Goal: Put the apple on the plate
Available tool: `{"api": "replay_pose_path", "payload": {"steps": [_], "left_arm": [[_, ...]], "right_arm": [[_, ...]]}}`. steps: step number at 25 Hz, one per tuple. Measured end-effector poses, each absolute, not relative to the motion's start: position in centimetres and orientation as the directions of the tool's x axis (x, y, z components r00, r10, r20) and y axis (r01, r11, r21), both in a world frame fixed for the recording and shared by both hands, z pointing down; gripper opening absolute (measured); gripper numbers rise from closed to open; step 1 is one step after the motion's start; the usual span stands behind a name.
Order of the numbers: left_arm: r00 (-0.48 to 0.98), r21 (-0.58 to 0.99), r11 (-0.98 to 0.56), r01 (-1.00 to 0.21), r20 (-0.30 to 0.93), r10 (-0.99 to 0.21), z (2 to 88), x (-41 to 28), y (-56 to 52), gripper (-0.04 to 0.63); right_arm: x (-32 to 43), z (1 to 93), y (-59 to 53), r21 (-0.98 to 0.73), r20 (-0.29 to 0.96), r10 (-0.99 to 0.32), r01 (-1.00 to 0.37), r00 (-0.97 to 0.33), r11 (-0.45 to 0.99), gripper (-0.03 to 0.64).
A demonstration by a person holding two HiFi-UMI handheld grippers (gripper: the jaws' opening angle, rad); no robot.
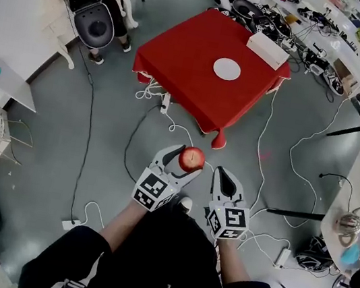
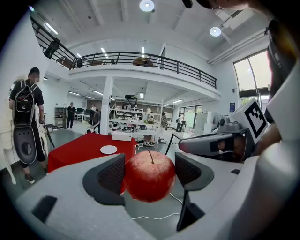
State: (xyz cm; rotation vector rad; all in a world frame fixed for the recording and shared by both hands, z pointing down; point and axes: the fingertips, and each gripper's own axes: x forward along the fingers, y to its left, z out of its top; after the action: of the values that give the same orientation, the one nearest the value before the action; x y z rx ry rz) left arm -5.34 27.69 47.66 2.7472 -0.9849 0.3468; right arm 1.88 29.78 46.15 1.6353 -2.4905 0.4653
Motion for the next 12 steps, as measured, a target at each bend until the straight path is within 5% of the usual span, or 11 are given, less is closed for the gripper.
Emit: {"api": "replay_pose_path", "payload": {"steps": [12], "left_arm": [[0.753,0.117,-0.759,-0.640,0.290,-0.591,48.12,-5.18,27.24,0.337]], "right_arm": [[2.21,46.61,29.27,-0.198,0.277,-0.874,-0.914,-0.399,0.354,0.011]]}}
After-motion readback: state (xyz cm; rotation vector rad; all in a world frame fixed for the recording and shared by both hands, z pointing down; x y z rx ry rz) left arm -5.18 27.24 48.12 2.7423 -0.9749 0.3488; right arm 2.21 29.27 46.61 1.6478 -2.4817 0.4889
